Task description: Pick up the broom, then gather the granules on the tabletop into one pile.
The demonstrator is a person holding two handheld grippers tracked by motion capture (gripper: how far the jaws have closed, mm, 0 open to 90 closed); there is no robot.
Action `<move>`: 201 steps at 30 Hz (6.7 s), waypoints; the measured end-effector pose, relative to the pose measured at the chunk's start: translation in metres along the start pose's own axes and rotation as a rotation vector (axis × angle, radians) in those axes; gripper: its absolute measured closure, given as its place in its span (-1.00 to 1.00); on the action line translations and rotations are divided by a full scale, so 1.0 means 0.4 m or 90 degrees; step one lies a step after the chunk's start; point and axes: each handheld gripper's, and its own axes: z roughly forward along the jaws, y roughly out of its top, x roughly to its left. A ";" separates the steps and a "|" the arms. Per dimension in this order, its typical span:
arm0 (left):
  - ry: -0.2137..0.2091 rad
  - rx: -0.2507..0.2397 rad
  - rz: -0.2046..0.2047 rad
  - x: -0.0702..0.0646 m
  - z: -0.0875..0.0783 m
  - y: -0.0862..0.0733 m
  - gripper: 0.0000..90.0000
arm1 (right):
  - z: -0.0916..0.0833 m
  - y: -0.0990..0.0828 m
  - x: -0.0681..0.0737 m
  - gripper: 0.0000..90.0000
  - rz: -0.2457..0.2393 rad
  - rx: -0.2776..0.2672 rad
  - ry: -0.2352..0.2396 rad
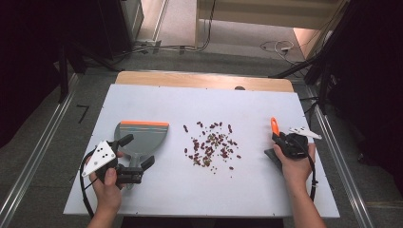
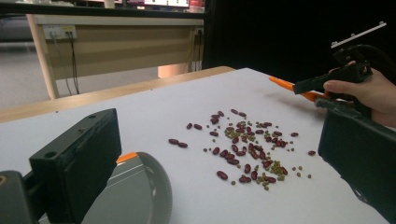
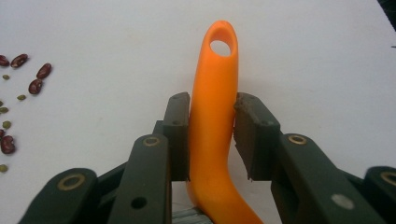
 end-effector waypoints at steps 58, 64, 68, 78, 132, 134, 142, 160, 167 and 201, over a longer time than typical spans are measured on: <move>-0.191 0.035 -0.147 -0.139 0.187 0.152 -0.64 | -0.268 0.015 0.475 0.45 -0.241 -0.238 0.236; -0.192 0.056 -0.167 -0.153 0.202 0.147 -0.54 | -0.280 -0.001 0.525 0.45 -0.266 -0.243 0.260; -0.192 0.058 -0.194 -0.153 0.206 0.144 -0.43 | -0.293 -0.015 0.557 0.45 -0.295 -0.257 0.266; -0.202 0.077 -0.242 -0.156 0.212 0.139 0.10 | -0.308 -0.031 0.589 0.45 -0.335 -0.280 0.255; -0.388 0.026 -0.103 -0.108 0.142 0.190 0.70 | -0.167 0.017 0.469 -0.03 -0.329 0.080 0.719; -0.399 0.025 -0.097 -0.111 0.142 0.190 0.70 | -0.154 0.011 0.466 -0.01 -0.322 0.102 0.737; -0.431 0.021 -0.104 -0.111 0.143 0.190 0.70 | -0.134 -0.008 0.458 0.16 -0.329 0.112 0.777; -0.459 0.022 -0.129 -0.088 0.150 0.174 0.67 | -0.161 -0.006 0.473 0.53 -0.361 0.106 0.779; -0.371 0.055 -0.091 -0.077 0.150 0.153 -0.06 | -0.157 0.001 0.463 0.53 -0.348 0.107 0.713; -0.141 0.081 -0.065 0.001 0.073 0.049 -1.00 | -0.164 0.113 0.300 0.53 -0.280 0.056 0.398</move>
